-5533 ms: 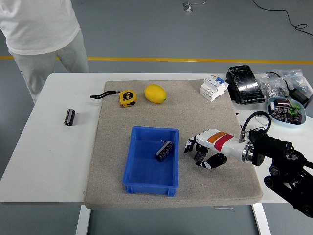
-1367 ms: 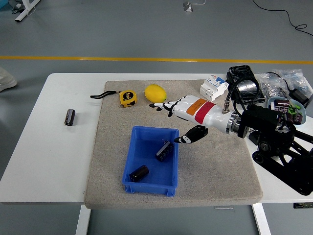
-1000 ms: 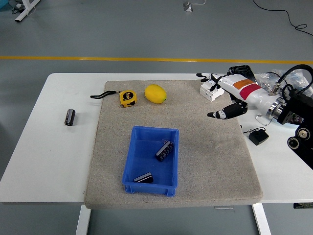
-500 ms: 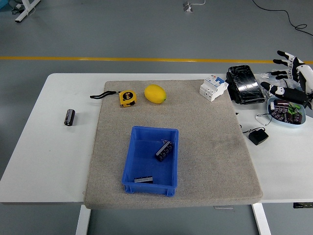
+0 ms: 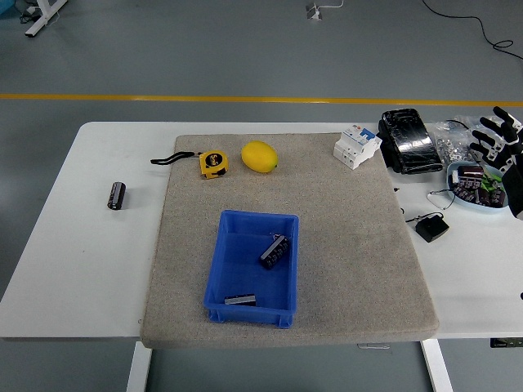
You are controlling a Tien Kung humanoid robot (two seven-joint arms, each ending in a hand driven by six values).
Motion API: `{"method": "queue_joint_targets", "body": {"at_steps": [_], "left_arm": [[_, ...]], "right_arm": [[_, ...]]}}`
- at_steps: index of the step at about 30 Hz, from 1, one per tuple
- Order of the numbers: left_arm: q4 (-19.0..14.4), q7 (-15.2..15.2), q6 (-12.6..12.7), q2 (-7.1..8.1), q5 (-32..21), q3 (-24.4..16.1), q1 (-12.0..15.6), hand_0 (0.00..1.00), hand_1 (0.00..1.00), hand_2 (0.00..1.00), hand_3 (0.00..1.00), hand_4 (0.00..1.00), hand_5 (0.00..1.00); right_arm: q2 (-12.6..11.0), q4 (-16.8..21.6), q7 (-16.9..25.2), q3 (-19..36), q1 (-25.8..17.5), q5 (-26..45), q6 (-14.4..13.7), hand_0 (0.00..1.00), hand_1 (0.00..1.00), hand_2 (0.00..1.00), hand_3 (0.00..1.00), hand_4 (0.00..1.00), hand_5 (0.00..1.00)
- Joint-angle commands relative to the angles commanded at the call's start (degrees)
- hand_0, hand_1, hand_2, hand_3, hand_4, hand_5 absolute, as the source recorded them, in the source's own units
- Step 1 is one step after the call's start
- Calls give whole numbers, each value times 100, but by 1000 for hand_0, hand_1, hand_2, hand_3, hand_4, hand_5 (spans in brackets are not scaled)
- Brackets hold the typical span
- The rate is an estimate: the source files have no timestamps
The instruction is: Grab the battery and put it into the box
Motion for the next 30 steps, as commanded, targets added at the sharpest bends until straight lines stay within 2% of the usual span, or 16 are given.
{"method": "queue_joint_targets", "body": {"at_steps": [2,3,4,8,17,24,30], "left_arm": [[-4,12,-17,-3,49,-3,4,754,707,715,636,699,604],[-6,12,-23,-4,66,3,7,754,708,714,635,700,605],[-7,12,-25,-5,75,5,9,754,708,714,635,700,605],[-8,22,-23,-18,114,-17,22,754,708,714,635,700,605],[-3,10,-22,-12,111,-8,23,753,712,715,636,699,610],[7,-79,-5,-5,-86,107,20,754,716,715,637,699,612],[10,-138,-2,-18,-228,204,-9,752,716,716,637,699,615]], "right_arm": [[170,61,-117,212,-157,-110,132,814,804,850,920,998,815],[262,99,-159,325,-238,-139,161,811,794,839,886,998,856],[328,124,-189,410,-292,-158,184,811,794,839,886,998,856],[520,162,-251,705,-461,-186,256,811,794,839,886,998,856],[516,145,-290,837,-440,-252,252,802,789,830,862,998,866],[541,143,-239,801,-383,-153,127,801,784,825,892,998,862],[529,146,-274,808,-374,-203,168,794,782,824,888,998,858]]}}
